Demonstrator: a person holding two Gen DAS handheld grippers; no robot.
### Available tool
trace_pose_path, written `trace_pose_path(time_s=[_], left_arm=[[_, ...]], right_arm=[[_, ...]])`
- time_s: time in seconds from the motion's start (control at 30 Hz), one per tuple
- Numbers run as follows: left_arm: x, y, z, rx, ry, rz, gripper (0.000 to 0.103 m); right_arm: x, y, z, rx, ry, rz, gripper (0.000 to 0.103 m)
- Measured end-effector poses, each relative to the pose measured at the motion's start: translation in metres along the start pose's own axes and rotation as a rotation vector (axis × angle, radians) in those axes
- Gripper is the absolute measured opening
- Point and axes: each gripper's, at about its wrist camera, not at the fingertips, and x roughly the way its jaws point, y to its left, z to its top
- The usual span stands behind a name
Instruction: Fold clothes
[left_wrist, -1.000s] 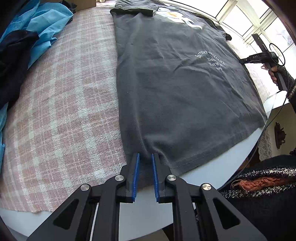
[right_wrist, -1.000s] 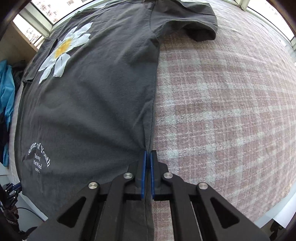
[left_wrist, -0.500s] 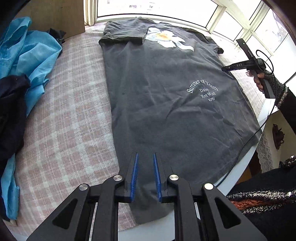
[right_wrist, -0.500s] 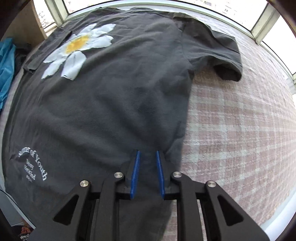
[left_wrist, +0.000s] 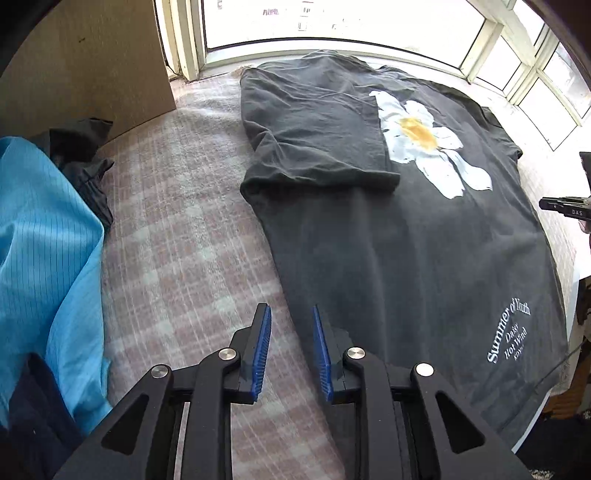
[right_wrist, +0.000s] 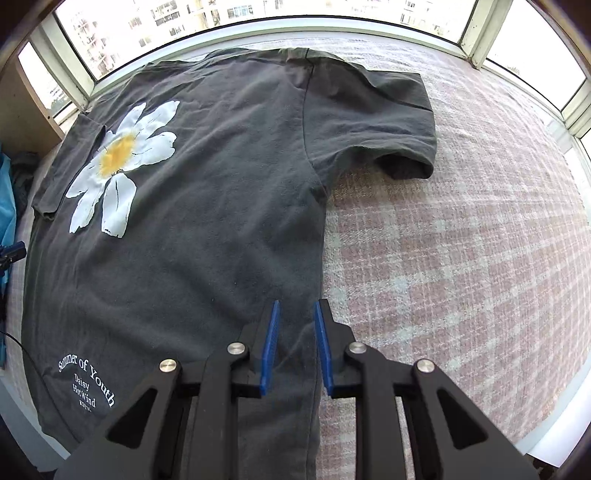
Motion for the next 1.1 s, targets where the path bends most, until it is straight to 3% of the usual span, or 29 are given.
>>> trace_pose_path(time_s=[0.2,0.43,0.47,0.5,0.6,0.67,0.73,0.87,0.97,1.03,1.1], left_arm=[[0.02,0.015,0.033,-0.025,-0.007,-0.011,0.026],[0.034,0.018,0.049,-0.011,-0.01,-0.024,0.027],[0.035,0.018,0.05,-0.011,-0.016,-0.026,0.024],[0.035,0.018,0.05,-0.013,-0.021,-0.026,0.007],[0.033,0.014,0.048,0.013,-0.042,-0.008,0.007],[0.027,0.01,0.047,0.053,-0.068,0.049,0.006],[0.019,0.011,0.049,0.071,-0.103,0.102,0.006],[0.029,0.018,0.049,0.036,-0.058,0.074,0.01],[0.021,0.019,0.045,0.041,-0.058,0.091,0.023],[0.006,0.028,0.034,0.02,-0.069,0.079,0.023],[-0.015,0.034,0.014,0.0,-0.082,0.066,0.022]], right_arm=[[0.016,-0.004,0.009,0.036,-0.001,0.0,0.02],[0.022,-0.008,0.009,0.02,0.012,-0.012,0.02],[0.022,-0.009,0.008,0.017,0.014,-0.014,0.02],[0.023,-0.009,0.008,0.013,0.016,-0.016,0.02],[0.025,-0.011,0.008,0.003,0.023,-0.023,0.02],[0.027,-0.012,0.007,-0.005,0.027,-0.027,0.02],[0.028,-0.01,0.008,-0.01,0.03,-0.032,0.021],[0.028,-0.011,0.007,-0.023,0.03,-0.092,0.036],[0.019,-0.009,-0.001,-0.013,0.01,-0.107,0.036],[0.002,0.006,-0.013,-0.05,-0.046,-0.091,0.036],[-0.003,0.027,-0.033,-0.088,-0.045,-0.058,0.036]])
